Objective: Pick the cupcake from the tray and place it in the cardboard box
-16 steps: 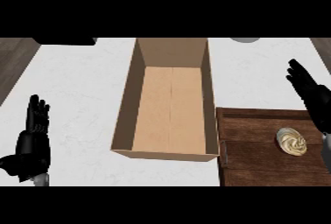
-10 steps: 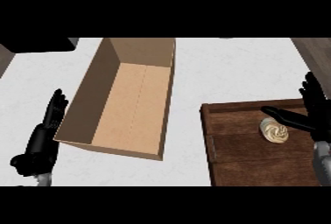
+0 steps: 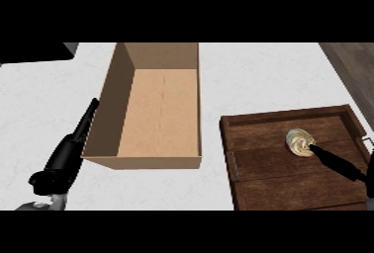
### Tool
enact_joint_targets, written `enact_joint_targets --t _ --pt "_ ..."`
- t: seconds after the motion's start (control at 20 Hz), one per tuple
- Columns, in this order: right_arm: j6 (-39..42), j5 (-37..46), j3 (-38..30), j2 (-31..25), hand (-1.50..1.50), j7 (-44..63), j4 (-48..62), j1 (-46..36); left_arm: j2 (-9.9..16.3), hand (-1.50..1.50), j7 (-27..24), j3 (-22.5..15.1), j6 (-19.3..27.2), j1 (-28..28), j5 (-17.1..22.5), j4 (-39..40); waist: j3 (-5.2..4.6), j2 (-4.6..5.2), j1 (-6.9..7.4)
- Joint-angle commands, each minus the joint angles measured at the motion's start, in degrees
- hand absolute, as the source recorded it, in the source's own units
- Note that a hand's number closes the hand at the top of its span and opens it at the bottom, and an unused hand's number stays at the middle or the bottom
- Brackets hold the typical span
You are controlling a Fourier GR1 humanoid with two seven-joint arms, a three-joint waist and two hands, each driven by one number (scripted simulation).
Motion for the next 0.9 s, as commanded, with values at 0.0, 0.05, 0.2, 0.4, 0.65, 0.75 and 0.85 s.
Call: enact_joint_targets --t 0.0,0.05,0.2,0.4,0.65,0.75,0.85 --pt "-4.7 15.1 5.1 -1.7 -1.50 9.3 -3.0 4.6 -0.4 0.00 1.5 -3.1 -3.4 -1.3 0.4 1.7 -0.13 -0.07 0.91" --pt "-3.4 17.0 6.4 -1.0 -1.50 12.8 -5.2 4.5 -0.5 0.00 2.8 -2.7 -3.1 -2.7 0.6 1.1 -0.22 -0.22 0.90" --pt "3.1 22.9 7.1 -3.1 -1.50 23.3 -11.5 5.4 -1.7 0.00 5.6 -3.6 -1.9 -4.6 -0.4 0.5 -0.12 -0.51 1.24" --pt "15.3 24.3 11.3 -0.1 -1.50 36.6 -23.3 3.8 -1.2 0.00 5.5 -3.5 -4.3 -6.2 0.5 2.7 -0.05 -0.43 2.15" --pt "30.3 23.9 15.5 4.1 -1.50 53.5 -35.9 0.2 -1.5 0.00 5.1 -3.3 -6.1 -7.3 1.3 3.9 0.21 -0.29 3.87" --pt "36.1 22.3 12.6 4.1 -1.50 58.5 -38.7 -3.1 -1.6 0.00 7.7 -2.4 -6.3 -9.8 1.8 3.6 0.41 -0.19 4.44" --pt "38.1 24.1 13.9 7.5 -1.50 62.9 -40.0 -5.3 -4.9 0.00 5.4 -4.3 -4.6 -10.3 -0.3 6.3 0.39 -0.02 4.54"
